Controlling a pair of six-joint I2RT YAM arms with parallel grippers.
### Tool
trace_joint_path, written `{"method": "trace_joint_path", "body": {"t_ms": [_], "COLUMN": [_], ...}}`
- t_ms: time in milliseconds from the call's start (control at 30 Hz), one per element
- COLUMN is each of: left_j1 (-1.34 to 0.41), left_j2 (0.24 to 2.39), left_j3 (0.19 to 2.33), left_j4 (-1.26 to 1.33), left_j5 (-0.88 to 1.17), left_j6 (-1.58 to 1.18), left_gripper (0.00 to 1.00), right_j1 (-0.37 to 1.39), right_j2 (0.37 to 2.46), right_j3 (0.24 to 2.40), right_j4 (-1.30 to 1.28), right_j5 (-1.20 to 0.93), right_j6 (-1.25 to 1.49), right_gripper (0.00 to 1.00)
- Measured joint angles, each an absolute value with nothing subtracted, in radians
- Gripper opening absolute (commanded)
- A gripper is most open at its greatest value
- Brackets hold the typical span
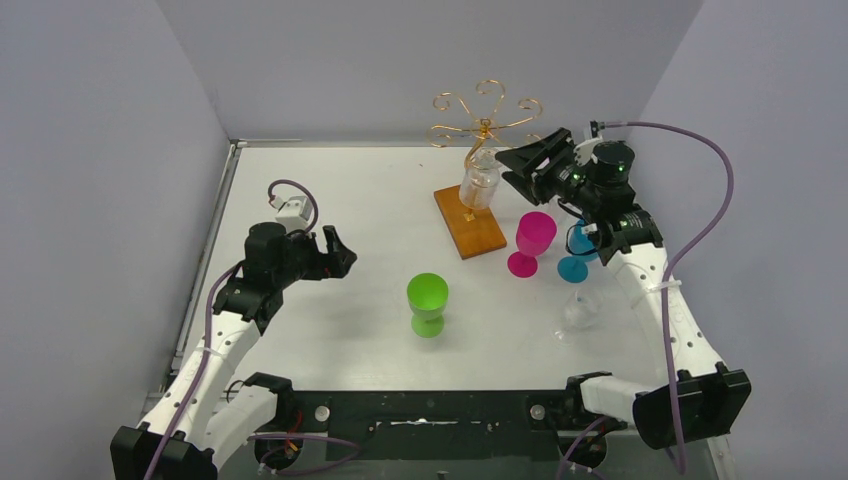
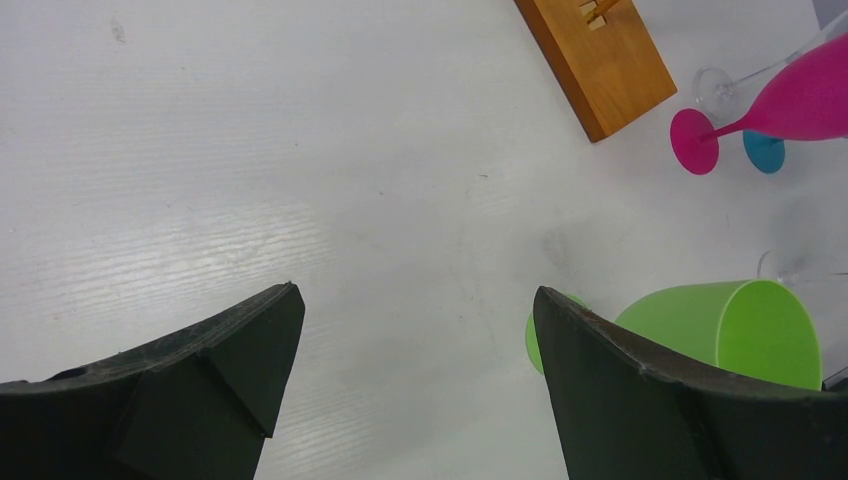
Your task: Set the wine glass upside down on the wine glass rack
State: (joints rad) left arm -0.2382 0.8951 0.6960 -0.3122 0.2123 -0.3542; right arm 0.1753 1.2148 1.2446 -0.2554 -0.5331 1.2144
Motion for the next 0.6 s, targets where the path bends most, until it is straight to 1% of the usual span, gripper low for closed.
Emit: {"method": "trace_joint_path", "body": {"t_ms": [200, 233, 267, 367, 400, 600], "left_j1": [-0.238, -0.238, -0.238, -0.238, -0.239, -0.292], "left_j2": [0.900, 0.907, 0.915, 0.941, 0.948, 0.959], "left_j3": [0.699, 0.707, 0.719, 0.766, 0.784, 0.877], "left_j4": [-0.336, -0.351, -0.368, -0.411, -0.424, -0.498], "left_j5": [0.213, 0.214, 0.216, 0.240, 0.254, 0.326], "left_j6": [-0.363, -0.366, -0.373, -0.392, -0.400, -0.442], "left_gripper": [0.91, 0.91, 0.91, 0.88, 0.85, 0.74], "right_j1": [0.170, 0.170, 0.170, 0.170, 0.170, 0.170], "right_j2": [1.118, 1.100, 1.081, 1.033, 1.016, 0.933], "right_j3": [1.192, 1.184, 1.176, 1.153, 1.143, 1.122], "right_j4": [-0.266, -0.270, -0.276, -0.299, -0.310, -0.451], "right_j5": [-0.506, -0.501, -0.496, -0.481, -0.474, -0.390], "right_j6": [1.169, 1.159, 1.147, 1.100, 1.076, 0.883], "right_gripper": [0.72, 0.76, 0.82, 0.97, 0.99, 0.98]}}
